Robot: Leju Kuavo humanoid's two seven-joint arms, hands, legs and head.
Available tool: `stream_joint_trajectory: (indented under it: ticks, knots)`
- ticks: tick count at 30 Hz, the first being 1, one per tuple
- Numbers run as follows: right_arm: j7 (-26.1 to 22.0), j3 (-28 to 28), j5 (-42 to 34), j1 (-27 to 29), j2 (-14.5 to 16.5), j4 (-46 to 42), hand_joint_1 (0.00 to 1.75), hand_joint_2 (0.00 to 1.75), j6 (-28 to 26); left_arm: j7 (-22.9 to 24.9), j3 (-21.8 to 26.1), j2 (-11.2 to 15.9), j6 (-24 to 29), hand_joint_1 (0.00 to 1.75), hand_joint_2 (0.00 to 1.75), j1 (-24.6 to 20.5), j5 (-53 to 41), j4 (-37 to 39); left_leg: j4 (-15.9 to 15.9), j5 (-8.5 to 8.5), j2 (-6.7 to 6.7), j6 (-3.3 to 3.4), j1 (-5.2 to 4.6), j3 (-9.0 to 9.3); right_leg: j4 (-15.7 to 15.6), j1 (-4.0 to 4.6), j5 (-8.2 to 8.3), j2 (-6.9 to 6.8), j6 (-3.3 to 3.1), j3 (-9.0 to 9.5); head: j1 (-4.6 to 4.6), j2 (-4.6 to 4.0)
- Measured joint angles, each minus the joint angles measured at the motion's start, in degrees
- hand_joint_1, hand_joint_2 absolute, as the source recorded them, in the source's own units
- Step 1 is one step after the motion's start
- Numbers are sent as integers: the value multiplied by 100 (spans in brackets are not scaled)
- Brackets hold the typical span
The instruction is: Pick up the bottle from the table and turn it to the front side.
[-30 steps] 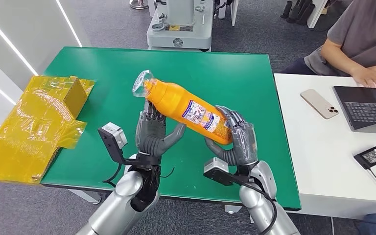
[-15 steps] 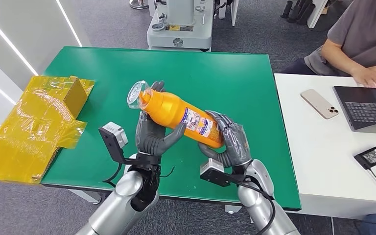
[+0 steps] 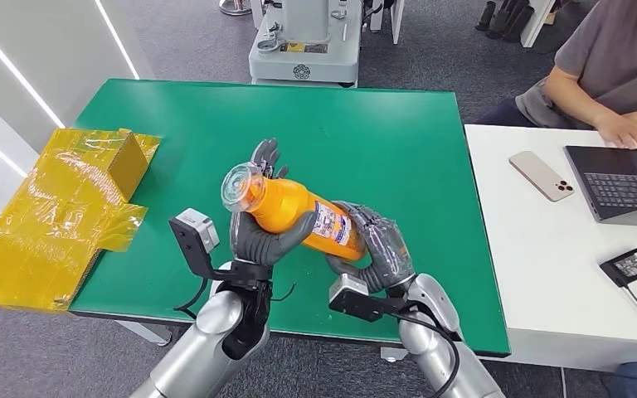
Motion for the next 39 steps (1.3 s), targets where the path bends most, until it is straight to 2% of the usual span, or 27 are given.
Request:
stream_joint_trajectory:
  ticks: [2,3,19,21,22,25,26,34,39]
  knots:
    - [6,-1,13,-7,0,35,175,175,43,-7,0,0,27,166,175,14,-12,-1,0,0,0,0,0,0,0,0,0,0,0,0,-1,0]
    - [13,-1,25,-13,0,54,175,175,63,-14,0,0,44,175,175,24,-11,-3,0,0,0,0,0,0,0,0,0,0,0,0,-1,0]
    - [90,28,149,-51,0,239,175,175,93,-80,0,0,146,175,175,152,-16,-113,0,0,0,0,0,0,0,0,0,0,0,0,-1,0]
    - [90,32,160,-50,0,249,171,175,91,-80,0,0,148,175,175,153,-17,-119,0,0,-1,0,0,0,0,0,0,0,0,0,0,0]
    - [90,34,164,-50,0,255,151,175,89,-80,0,0,149,175,175,155,-17,-122,0,0,0,0,0,0,0,0,0,0,0,0,0,0]
    - [108,38,181,-50,0,267,24,175,68,-80,0,0,148,175,175,167,-21,-134,0,0,0,0,0,0,0,0,0,0,0,0,-1,0]
    - [121,42,194,-49,0,269,0,175,45,-80,0,0,146,175,175,173,-26,-138,0,0,0,0,0,0,0,0,0,0,0,0,-1,0]
    - [267,90,209,-17,48,257,0,175,-189,-78,0,-10,145,175,175,259,-58,-143,0,0,0,0,0,0,0,0,0,0,0,0,-1,0]
    - [311,65,-170,144,103,-56,0,175,-316,-79,0,-33,196,175,175,310,-124,-149,0,0,-1,0,0,-2,0,0,0,-2,0,0,0,0]
